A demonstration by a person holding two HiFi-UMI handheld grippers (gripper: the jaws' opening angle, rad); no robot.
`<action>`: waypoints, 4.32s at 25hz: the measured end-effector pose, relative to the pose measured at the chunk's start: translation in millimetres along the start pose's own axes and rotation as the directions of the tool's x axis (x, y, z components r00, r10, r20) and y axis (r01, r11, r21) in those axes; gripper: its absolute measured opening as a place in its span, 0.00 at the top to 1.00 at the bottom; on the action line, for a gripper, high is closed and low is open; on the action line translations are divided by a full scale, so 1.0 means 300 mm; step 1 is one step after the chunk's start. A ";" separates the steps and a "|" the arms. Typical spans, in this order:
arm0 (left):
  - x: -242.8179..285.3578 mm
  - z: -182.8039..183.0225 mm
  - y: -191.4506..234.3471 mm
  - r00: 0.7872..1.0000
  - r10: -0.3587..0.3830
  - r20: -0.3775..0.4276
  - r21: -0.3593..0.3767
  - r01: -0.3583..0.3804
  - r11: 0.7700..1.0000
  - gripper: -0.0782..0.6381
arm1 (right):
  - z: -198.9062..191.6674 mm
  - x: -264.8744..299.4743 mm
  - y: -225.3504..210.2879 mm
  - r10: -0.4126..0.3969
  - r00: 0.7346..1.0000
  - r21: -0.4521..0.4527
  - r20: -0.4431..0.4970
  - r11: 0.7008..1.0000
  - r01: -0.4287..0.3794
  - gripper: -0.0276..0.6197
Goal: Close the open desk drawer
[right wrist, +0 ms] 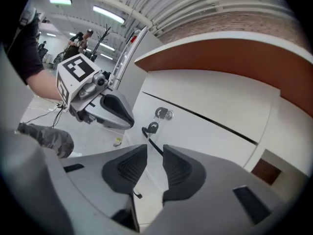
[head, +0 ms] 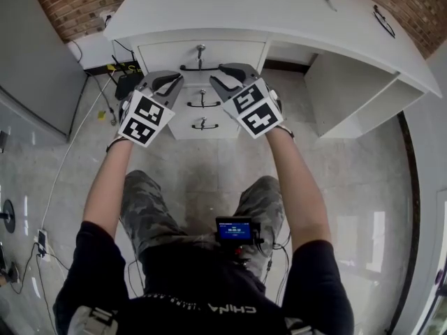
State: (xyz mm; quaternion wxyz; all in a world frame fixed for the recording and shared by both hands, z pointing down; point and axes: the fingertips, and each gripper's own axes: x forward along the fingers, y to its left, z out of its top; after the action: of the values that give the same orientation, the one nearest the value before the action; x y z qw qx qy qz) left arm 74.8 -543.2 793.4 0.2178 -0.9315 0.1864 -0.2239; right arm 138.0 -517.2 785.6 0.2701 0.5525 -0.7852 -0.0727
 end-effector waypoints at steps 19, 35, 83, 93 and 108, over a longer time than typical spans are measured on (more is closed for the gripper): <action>-0.007 0.071 -0.195 0.982 -0.164 0.092 -0.082 0.172 0.982 0.87 | -0.008 -0.112 0.089 0.035 0.994 0.235 0.100 0.970 -0.058 0.93; -0.526 1.023 0.240 0.943 -0.334 0.003 -0.186 0.328 0.926 0.87 | 0.895 -0.632 -0.286 0.158 0.987 0.416 0.022 0.896 -0.153 0.93; -1.471 1.363 -0.169 0.982 -0.186 -0.025 -0.315 0.169 0.934 0.87 | 1.115 -1.518 0.259 0.114 0.981 0.352 -0.155 0.934 -0.053 0.93; -1.693 1.362 -0.448 0.976 -0.216 -0.033 -0.328 0.193 0.925 0.87 | 1.085 -1.827 0.501 0.093 0.979 0.354 -0.183 0.935 -0.023 0.93; -1.521 1.608 -0.599 0.987 -0.160 -0.009 -0.303 0.149 0.941 0.87 | 1.054 -2.019 0.277 0.048 0.989 0.270 -0.139 0.963 -0.009 0.93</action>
State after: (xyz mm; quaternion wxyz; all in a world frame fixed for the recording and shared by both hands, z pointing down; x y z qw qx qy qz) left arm -18.9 -34.6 339.6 0.0518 -0.9617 0.1483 -0.2248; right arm 57.1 5.5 344.8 0.2497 0.5763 -0.7742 0.0784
